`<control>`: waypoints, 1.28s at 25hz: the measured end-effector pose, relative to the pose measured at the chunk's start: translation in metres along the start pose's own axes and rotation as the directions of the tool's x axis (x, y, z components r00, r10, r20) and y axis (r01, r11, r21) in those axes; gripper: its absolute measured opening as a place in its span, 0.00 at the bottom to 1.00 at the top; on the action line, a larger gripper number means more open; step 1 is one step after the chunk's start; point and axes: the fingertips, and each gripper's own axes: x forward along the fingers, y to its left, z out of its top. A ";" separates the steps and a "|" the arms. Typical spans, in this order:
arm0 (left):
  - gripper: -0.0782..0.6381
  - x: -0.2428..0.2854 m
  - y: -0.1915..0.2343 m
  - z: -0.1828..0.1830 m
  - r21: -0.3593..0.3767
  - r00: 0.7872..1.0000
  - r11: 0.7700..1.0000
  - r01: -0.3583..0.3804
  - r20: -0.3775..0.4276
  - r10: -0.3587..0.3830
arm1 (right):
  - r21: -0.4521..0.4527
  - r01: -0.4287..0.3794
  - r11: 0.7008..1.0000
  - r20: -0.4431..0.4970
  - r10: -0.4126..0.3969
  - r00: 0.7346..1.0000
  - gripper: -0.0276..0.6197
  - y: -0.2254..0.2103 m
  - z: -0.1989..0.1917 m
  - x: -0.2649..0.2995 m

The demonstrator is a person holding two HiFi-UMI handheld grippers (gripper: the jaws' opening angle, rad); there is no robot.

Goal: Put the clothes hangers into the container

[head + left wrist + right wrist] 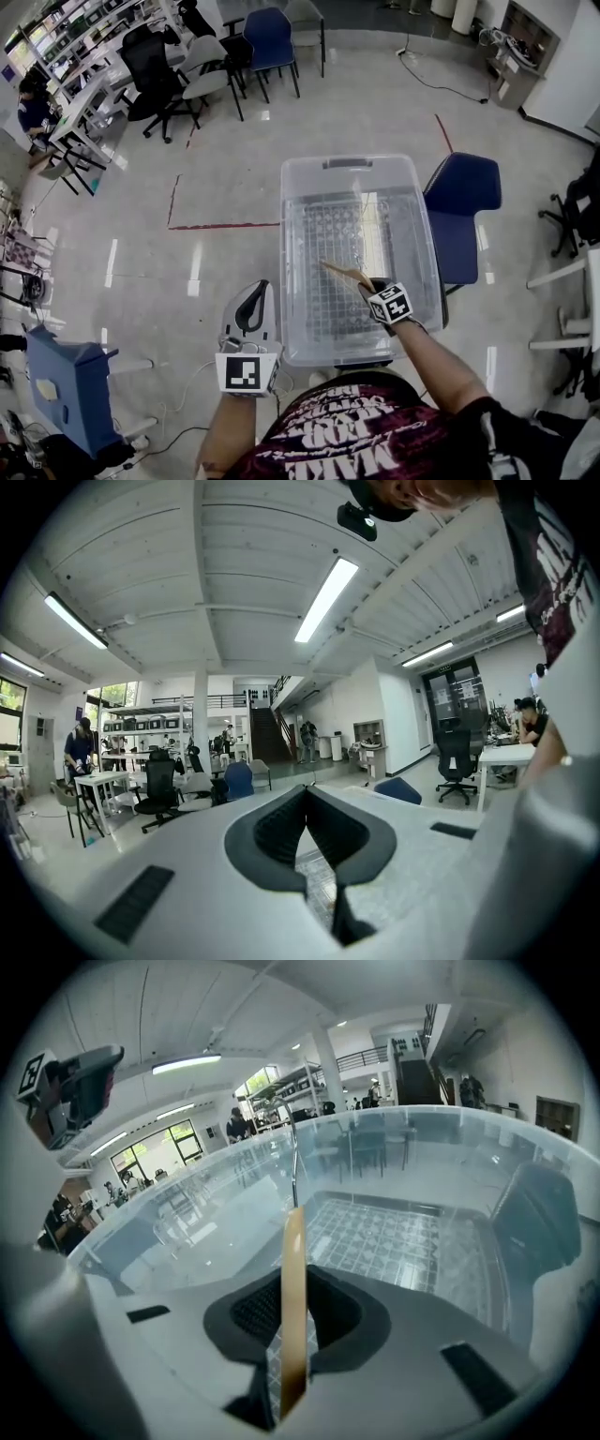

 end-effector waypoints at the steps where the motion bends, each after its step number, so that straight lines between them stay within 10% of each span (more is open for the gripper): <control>1: 0.12 -0.001 -0.001 -0.001 0.000 1.000 1.000 0.000 -0.004 0.000 | -0.012 -0.004 1.000 -0.011 0.003 1.000 0.14 0.000 -0.006 0.004; 5: 0.12 -0.002 -0.004 -0.002 0.005 1.000 1.000 -0.002 -0.014 0.002 | -0.008 -0.040 0.999 -0.010 0.040 0.999 0.14 -0.004 -0.020 0.013; 12: 0.12 -0.007 -0.004 -0.001 0.013 1.000 1.000 0.003 -0.020 -0.003 | 0.254 0.006 0.967 -0.287 0.069 0.955 0.35 -0.019 -0.094 0.022; 19: 0.12 -0.013 -0.006 0.003 0.018 1.000 1.000 0.024 -0.007 -0.024 | 0.296 0.032 0.955 -0.232 0.039 0.972 0.44 -0.025 -0.069 -0.005; 25: 0.12 -0.020 -0.017 0.001 -0.025 0.996 0.996 0.087 0.005 -0.087 | 0.153 0.113 0.982 0.042 -0.121 0.992 0.38 -0.022 -0.005 -0.069; 32: 0.12 -0.032 -0.018 0.013 -0.090 0.994 0.992 0.092 0.071 -0.086 | 0.004 0.154 0.988 0.384 -0.144 0.912 0.05 0.018 0.072 -0.155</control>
